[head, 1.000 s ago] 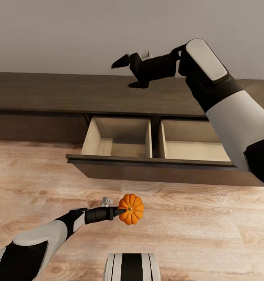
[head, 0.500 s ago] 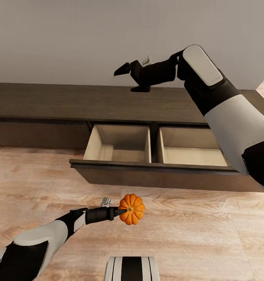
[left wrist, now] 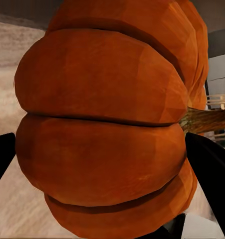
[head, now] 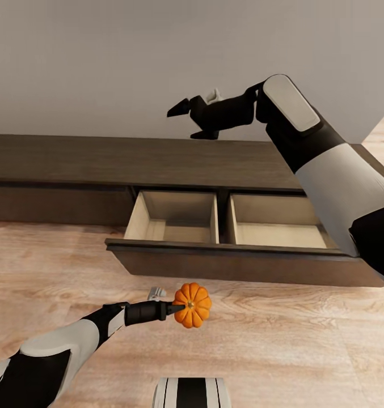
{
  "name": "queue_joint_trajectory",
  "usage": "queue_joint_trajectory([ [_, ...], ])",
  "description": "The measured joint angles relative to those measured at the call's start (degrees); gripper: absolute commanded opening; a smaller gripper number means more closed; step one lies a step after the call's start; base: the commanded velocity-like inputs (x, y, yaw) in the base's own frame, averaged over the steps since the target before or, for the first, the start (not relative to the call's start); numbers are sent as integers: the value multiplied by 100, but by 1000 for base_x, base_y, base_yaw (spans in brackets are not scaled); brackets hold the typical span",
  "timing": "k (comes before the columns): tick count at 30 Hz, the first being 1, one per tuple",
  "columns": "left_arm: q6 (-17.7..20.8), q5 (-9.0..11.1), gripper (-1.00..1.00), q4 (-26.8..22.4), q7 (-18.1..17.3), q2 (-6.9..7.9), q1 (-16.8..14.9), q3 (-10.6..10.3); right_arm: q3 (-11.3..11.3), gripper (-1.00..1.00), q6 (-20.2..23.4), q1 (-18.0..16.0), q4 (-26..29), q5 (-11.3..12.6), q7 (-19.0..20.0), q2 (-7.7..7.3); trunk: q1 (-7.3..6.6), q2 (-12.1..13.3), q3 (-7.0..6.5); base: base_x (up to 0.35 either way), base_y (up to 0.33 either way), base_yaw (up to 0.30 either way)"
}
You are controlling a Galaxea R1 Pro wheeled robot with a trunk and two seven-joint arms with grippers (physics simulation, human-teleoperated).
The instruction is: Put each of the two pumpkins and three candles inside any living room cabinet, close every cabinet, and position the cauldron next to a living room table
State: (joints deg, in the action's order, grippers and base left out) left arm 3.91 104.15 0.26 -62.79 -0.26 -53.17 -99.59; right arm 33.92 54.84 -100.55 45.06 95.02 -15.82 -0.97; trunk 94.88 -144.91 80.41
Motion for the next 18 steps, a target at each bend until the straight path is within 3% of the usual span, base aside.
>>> queue_joint_trajectory([
  [4, 200, -14, -100, -4, 1, -28, 0, -13, 0, 100, 0, 61, 2, -98, 0, 0, -10, 5, -89, 0, 0, 0],
  [15, 261, -21, -100, -9, -7, -113, -7, -28, 0, 100, -1, 88, 3, -308, -3, 0, -39, 20, -332, 0, 0, 0],
  [18, 338, -26, -100, -15, -6, -119, -9, -155, 0, 100, -2, 90, -4, -311, -5, 0, -47, 24, -399, 0, 0, 0],
])
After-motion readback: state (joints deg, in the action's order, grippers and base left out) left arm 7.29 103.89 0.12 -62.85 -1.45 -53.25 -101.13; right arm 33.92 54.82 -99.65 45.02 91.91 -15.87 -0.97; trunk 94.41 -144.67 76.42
